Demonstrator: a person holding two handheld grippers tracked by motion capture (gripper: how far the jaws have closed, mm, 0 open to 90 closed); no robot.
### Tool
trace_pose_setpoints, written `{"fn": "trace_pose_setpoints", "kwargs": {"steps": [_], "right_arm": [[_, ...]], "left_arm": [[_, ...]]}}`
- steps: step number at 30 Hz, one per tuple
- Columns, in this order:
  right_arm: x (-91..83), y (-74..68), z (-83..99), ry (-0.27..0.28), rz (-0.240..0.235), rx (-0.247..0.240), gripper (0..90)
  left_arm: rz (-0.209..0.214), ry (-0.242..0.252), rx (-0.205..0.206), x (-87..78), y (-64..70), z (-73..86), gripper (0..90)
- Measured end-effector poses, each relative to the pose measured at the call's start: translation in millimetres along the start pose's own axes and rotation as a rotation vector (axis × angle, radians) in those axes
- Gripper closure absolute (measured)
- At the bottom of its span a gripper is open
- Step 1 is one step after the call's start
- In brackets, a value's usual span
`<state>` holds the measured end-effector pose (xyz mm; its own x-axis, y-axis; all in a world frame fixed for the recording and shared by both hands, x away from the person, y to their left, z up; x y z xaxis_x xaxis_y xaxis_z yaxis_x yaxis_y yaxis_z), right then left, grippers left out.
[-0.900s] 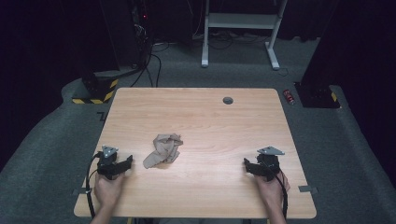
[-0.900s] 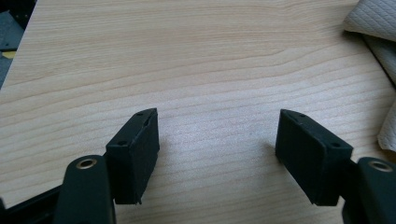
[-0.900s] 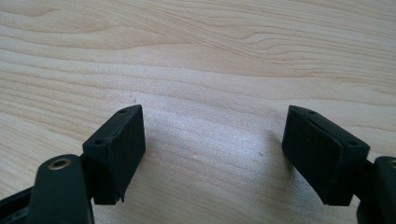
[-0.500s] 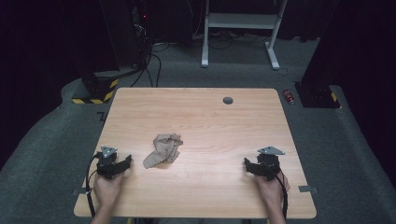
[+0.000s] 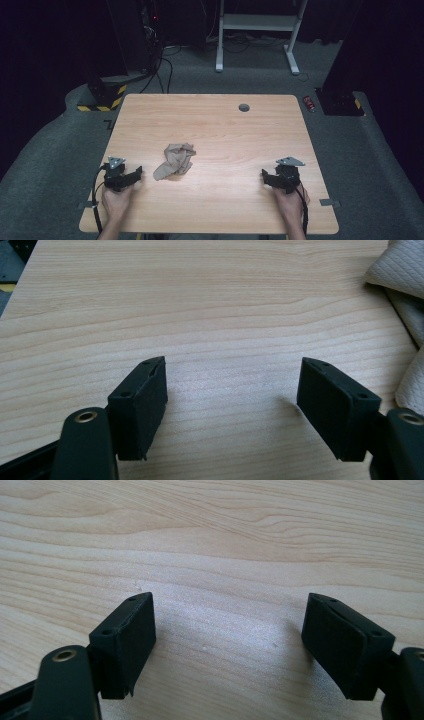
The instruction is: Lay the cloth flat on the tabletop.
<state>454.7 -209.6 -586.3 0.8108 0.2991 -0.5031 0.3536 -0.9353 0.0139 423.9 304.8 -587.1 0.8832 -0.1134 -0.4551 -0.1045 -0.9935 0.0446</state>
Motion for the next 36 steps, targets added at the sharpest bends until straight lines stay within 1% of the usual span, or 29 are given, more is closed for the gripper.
{"fn": "trace_pose_setpoints", "kwargs": {"steps": [4, 6, 8, 12, 14, 16, 17, 19, 21, 23, 24, 26, 28, 29, 30, 31, 34, 35, 36], "right_arm": [[0.0, 0.3, 0.0, 0.000, 0.001, -0.001, 21.5], [-0.1, 0.6, -0.1, 0.001, 0.002, -0.002, 21.7], [-0.1, 0.6, -0.1, 0.001, 0.002, -0.002, 21.7], [-0.1, 0.5, 0.0, 0.000, 0.003, 0.001, 21.7], [-0.2, 0.5, 0.1, 0.000, 0.003, 0.001, 21.7], [-0.2, 0.6, 0.1, 0.000, 0.003, 0.001, 21.7], [-0.2, 0.6, 0.1, 0.000, 0.004, 0.001, 21.7], [-0.3, 0.7, 0.1, 0.000, 0.004, 0.001, 21.7], [-0.2, 1.0, 0.1, 0.001, 0.007, 0.003, 21.8], [-0.2, 1.0, 0.1, 0.001, 0.009, 0.005, 21.8], [-0.2, 1.0, 0.1, 0.001, 0.009, 0.005, 21.8], [-0.2, 1.0, 0.1, 0.001, 0.008, 0.005, 21.8], [-0.2, 1.0, 0.1, 0.001, 0.008, 0.005, 21.8], [-0.2, 1.0, 0.1, 0.001, 0.009, 0.005, 21.8], [-0.2, 1.0, 0.1, 0.001, 0.009, 0.005, 21.8], [-0.2, 1.1, 0.1, 0.001, 0.010, 0.006, 21.8], [-0.2, 1.5, 0.1, 0.001, 0.011, 0.005, 21.8], [-0.2, 1.5, 0.0, 0.002, 0.010, 0.005, 21.8], [-0.2, 1.5, 0.0, 0.002, 0.010, 0.004, 21.8]], "left_arm": [[0.016, -0.005, -0.016, -1.0, 2.1, -0.3, 28.6], [0.025, -0.011, -0.025, -1.7, 5.7, -0.9, 29.0], [0.027, -0.008, -0.020, -2.5, 8.1, -2.5, 29.0], [0.034, 0.003, -0.024, -2.6, 11.9, -5.3, 28.6], [0.039, 0.001, -0.026, -2.5, 13.3, -5.7, 28.5], [0.043, -0.002, -0.017, -1.7, 15.7, -5.4, 28.5], [0.046, -0.006, -0.024, -1.6, 17.0, -4.9, 28.5], [0.051, -0.008, -0.023, -1.7, 17.8, -5.0, 28.5], [0.070, 0.015, -0.053, -3.1, 21.4, -8.9, 29.3], [0.085, 0.022, -0.066, -3.3, 24.9, -11.4, 29.3], [0.094, 0.025, -0.063, -3.3, 26.6, -12.7, 29.2], [0.110, 0.031, -0.074, -3.8, 31.5, -15.1, 29.2], [0.124, 0.035, -0.069, -4.0, 35.9, -17.5, 29.1], [0.124, 0.035, -0.069, -4.0, 35.9, -17.5, 29.0], [0.134, 0.037, -0.071, -3.8, 38.9, -18.7, 29.0], [0.151, 0.037, -0.065, -3.4, 43.7, -21.6, 28.9], [0.174, 0.045, -0.069, -2.0, 50.7, -27.3, 29.0], [0.174, 0.045, -0.069, -2.0, 50.7, -27.3, 29.1], [0.189, 0.046, -0.076, -1.4, 55.3, -29.8, 29.1]]}}
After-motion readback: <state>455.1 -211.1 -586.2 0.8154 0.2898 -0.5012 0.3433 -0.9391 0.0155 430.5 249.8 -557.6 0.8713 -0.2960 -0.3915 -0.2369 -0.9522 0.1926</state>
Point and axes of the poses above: each handheld gripper's, and its own axes: x roughly forward along the jaws, z roughly out of its underside, y roughly to its right, the point moved 9 cm from there along x, roughly forward along the jaws, and after that the axes turned 14 degrees about y, right-handed, at the moved point
